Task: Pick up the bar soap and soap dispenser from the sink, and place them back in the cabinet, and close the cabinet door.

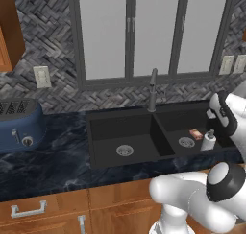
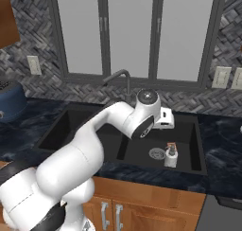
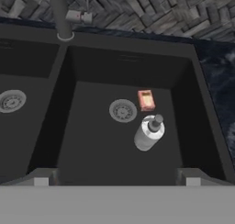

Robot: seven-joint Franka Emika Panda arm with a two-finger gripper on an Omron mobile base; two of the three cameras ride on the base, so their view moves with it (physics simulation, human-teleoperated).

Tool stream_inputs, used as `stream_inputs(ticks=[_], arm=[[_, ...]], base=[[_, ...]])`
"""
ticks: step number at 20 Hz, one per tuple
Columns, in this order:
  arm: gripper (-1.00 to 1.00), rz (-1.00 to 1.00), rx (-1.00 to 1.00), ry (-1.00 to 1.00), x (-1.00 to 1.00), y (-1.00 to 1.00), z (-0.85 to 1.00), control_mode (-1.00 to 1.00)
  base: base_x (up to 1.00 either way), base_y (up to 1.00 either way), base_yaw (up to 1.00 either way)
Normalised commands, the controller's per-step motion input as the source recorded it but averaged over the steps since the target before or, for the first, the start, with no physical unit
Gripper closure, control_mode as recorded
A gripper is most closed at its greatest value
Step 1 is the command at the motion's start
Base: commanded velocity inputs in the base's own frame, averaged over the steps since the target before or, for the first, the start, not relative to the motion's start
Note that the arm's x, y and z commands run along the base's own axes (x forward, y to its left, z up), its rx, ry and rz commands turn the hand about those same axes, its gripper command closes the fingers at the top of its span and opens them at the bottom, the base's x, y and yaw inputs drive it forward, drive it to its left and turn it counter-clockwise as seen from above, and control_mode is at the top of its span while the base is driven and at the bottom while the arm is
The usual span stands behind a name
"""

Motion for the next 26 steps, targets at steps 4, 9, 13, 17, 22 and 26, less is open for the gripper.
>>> stream_inputs(ticks=[4, 9, 13, 17, 22, 26], arm=[[-1.00, -0.01, -0.05, 0.00, 0.28, -0.27, -0.26, -1.00], [-1.00, 0.00, -0.04, 0.00, 0.24, -0.24, -0.22, -1.00], [-1.00, -0.01, -0.05, 0.00, 0.23, -0.16, -0.28, -1.00], [-1.00, -0.02, -0.06, 0.00, 0.21, -0.10, -0.28, -1.00], [-1.00, -0.02, -0.05, 0.00, 0.19, -0.09, -0.28, -1.00], [-1.00, -0.03, -0.02, 0.00, 0.12, -0.12, -0.24, -1.00]], base=[[0.00, 0.00, 0.00], [0.00, 0.00, 0.00], [0.00, 0.00, 0.00], [0.00, 0.00, 0.00], [0.00, 0.00, 0.00], [0.00, 0.00, 0.00]])
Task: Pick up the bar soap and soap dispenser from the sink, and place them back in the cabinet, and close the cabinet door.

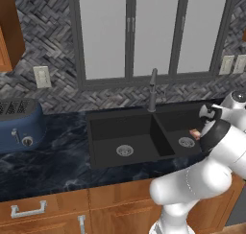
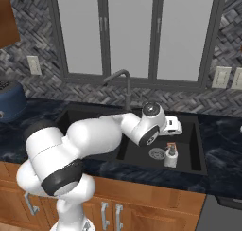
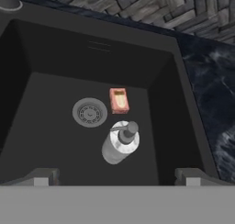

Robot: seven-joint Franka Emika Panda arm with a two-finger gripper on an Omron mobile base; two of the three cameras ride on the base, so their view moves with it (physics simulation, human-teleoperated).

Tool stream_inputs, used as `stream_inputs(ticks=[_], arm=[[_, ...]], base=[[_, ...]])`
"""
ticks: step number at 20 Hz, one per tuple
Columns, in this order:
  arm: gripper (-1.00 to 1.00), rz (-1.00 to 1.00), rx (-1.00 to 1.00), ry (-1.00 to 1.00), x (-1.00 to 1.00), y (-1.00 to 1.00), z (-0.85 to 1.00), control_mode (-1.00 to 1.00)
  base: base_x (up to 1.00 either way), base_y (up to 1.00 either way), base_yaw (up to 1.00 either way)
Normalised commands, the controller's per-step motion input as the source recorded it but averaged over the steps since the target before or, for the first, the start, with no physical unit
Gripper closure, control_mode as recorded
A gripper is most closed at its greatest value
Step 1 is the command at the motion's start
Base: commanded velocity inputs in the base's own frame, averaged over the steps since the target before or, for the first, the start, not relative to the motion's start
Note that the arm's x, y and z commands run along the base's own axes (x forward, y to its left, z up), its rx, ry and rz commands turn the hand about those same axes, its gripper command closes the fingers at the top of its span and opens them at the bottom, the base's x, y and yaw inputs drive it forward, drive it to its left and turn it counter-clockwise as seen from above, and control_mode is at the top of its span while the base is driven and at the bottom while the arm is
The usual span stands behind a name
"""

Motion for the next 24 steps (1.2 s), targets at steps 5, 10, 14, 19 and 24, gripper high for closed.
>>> stream_inputs(ticks=[5, 10, 14, 19, 24], arm=[[-1.00, -0.02, 0.00, 0.00, 0.12, -0.15, -0.16, -1.00], [-1.00, 0.00, 0.00, 0.00, 0.05, -0.19, -0.06, -1.00], [-1.00, 0.00, 0.00, 0.00, 0.00, -0.17, -0.04, -1.00], [-1.00, 0.00, 0.00, 0.00, 0.00, -0.13, -0.13, -1.00], [-1.00, 0.00, 0.00, 0.00, 0.01, 0.00, -0.23, -1.00]], base=[[0.00, 0.00, 0.00], [0.00, 0.00, 0.00], [0.00, 0.00, 0.00], [0.00, 0.00, 0.00], [0.00, 0.00, 0.00]])
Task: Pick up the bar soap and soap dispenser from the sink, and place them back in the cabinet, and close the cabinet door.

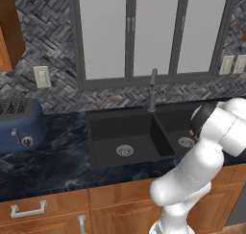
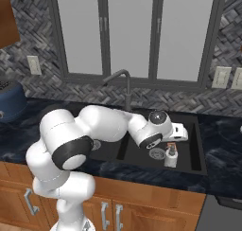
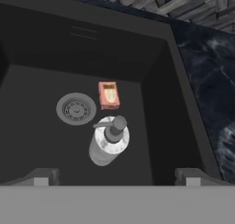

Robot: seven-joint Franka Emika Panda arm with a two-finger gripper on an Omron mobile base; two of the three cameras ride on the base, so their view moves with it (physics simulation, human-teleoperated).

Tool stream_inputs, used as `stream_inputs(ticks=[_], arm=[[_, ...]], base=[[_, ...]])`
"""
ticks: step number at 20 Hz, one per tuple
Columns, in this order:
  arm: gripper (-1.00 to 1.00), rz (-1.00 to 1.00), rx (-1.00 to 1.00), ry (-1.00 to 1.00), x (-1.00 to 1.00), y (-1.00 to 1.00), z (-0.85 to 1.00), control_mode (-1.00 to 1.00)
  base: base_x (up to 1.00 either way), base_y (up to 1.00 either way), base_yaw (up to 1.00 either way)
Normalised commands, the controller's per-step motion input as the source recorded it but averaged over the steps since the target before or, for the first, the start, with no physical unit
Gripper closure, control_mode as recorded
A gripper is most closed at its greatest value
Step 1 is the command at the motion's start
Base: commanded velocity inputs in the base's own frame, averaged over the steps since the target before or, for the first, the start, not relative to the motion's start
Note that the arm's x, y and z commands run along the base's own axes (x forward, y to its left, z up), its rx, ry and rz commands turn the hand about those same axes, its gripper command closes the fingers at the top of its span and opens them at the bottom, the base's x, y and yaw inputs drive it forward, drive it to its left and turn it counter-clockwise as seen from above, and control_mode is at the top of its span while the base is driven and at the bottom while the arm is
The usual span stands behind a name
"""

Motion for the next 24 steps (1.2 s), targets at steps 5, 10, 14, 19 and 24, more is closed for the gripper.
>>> stream_inputs(ticks=[5, 10, 14, 19, 24], arm=[[-1.00, 0.00, 0.00, 0.00, 0.09, 0.00, -0.24, -1.00], [-1.00, 0.00, 0.00, 0.00, 0.15, 0.00, -0.21, -1.00], [-1.00, 0.00, 0.00, 0.00, 0.20, 0.00, -0.25, -1.00], [-1.00, 0.00, 0.00, 0.00, 0.16, 0.00, -0.29, -1.00], [-1.00, 0.00, 0.00, 0.00, 0.13, -0.05, -0.31, -1.00]], base=[[0.00, 0.00, 0.00], [0.00, 0.00, 0.00], [0.00, 0.00, 0.00], [0.00, 0.00, 0.00], [0.00, 0.00, 0.00]])
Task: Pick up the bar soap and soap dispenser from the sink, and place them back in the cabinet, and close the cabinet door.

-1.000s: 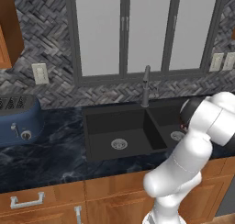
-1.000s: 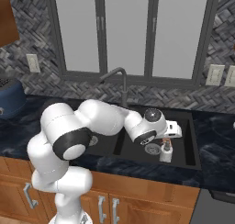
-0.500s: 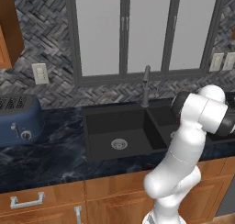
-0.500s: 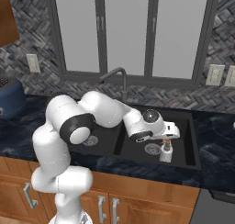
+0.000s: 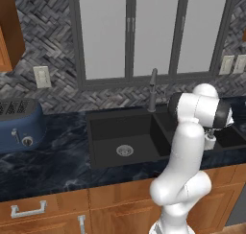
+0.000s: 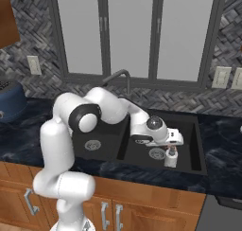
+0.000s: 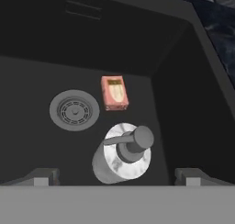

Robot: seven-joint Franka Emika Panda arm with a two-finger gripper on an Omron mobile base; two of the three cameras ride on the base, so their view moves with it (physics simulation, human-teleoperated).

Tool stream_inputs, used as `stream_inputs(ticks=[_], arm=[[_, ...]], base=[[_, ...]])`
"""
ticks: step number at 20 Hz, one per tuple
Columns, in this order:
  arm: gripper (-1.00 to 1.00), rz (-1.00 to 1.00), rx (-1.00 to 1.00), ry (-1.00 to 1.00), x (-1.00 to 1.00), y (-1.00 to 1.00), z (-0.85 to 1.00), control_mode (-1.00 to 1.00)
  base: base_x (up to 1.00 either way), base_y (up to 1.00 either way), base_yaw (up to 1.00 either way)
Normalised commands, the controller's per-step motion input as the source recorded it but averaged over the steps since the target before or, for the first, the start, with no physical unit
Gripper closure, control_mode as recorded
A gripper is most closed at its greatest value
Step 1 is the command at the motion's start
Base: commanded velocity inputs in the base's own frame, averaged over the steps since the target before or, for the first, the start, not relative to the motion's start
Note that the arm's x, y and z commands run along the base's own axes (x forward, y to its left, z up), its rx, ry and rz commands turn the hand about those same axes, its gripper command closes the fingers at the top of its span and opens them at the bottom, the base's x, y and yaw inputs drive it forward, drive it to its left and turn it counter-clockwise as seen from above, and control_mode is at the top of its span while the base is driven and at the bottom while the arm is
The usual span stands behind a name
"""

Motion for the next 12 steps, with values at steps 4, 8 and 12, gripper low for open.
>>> stream_inputs(ticks=[4, 8, 12], arm=[[-1.00, 0.00, 0.00, 0.00, 0.08, -0.17, -0.26, -1.00], [-1.00, 0.00, 0.00, 0.00, 0.11, -0.18, -0.22, -1.00], [-1.00, 0.00, 0.00, 0.00, 0.14, -0.16, -0.16, -1.00]], base=[[0.00, 0.00, 0.00], [0.00, 0.00, 0.00], [0.00, 0.00, 0.00]])
